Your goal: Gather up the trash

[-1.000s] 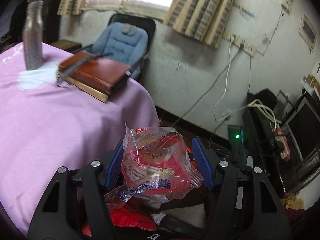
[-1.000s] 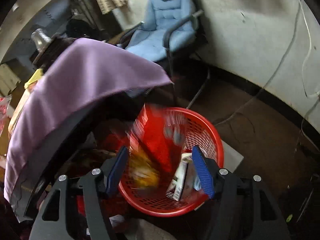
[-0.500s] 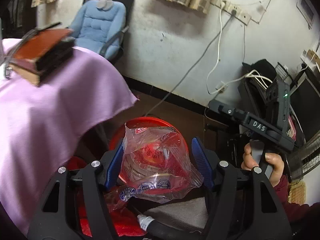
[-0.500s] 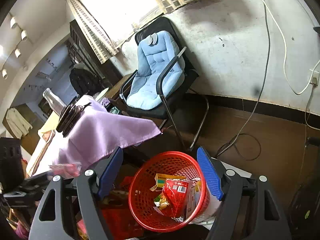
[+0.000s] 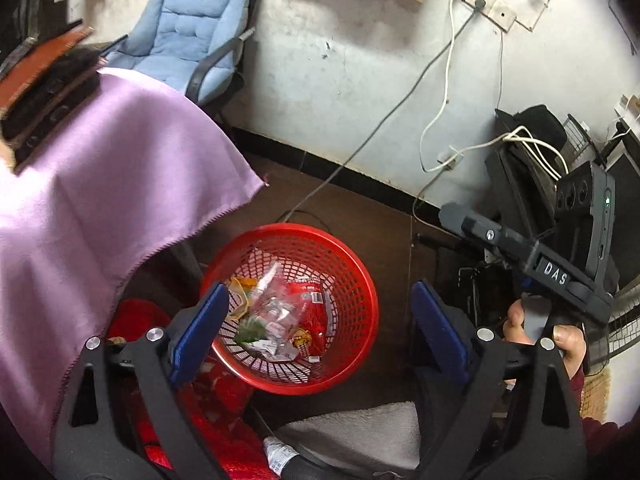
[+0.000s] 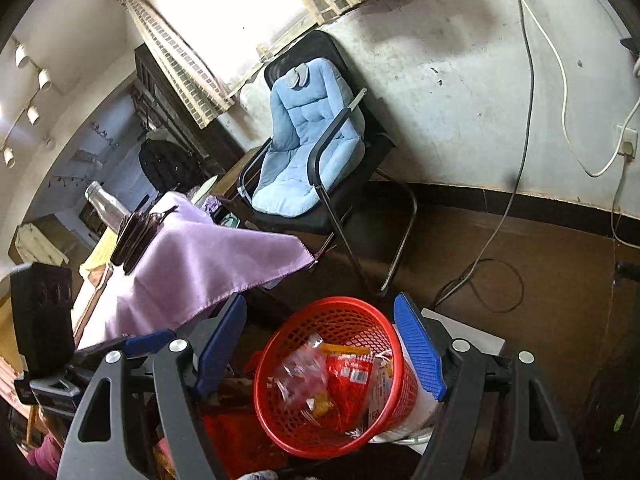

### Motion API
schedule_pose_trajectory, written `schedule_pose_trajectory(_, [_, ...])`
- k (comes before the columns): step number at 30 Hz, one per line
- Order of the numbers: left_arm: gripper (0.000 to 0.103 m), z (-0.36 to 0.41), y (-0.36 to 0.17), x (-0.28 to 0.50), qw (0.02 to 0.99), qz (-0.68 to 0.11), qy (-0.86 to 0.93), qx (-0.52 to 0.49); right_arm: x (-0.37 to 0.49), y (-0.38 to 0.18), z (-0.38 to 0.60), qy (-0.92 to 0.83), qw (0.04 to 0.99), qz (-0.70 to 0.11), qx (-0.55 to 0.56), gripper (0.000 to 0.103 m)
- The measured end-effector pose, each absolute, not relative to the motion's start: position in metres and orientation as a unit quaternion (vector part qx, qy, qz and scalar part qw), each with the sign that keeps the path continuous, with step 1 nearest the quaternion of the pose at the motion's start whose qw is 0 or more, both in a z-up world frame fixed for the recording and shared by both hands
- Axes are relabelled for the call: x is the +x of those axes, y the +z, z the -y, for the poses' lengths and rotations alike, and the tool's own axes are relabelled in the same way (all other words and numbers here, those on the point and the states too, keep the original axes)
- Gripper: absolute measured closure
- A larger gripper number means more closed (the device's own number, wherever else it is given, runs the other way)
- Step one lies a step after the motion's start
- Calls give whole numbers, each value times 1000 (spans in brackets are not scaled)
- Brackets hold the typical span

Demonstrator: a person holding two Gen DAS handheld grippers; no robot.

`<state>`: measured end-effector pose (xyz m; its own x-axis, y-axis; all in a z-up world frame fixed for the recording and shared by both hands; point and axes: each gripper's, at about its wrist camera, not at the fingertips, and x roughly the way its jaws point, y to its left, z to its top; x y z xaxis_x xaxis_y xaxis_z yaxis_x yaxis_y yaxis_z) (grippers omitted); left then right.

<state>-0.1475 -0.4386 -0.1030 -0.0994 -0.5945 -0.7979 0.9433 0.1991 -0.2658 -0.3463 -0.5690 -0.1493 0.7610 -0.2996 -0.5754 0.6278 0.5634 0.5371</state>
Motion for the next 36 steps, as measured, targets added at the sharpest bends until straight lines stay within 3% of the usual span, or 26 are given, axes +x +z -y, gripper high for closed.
schedule_pose_trajectory(14, [10,384,-79,-160,716,-385,-547,197,-332,-90,534,-224,879,-323,270,25])
schedule_pose_trajectory(24, [10,353,-36,-164,766,-327,-526,171,-332,-31,503,-187,909,-313,200,25])
schedule_pose_trajectory(36, [7,348,-30,-187,796,-284,-494,204,-316,-40,497,-147,911,-347,169,24])
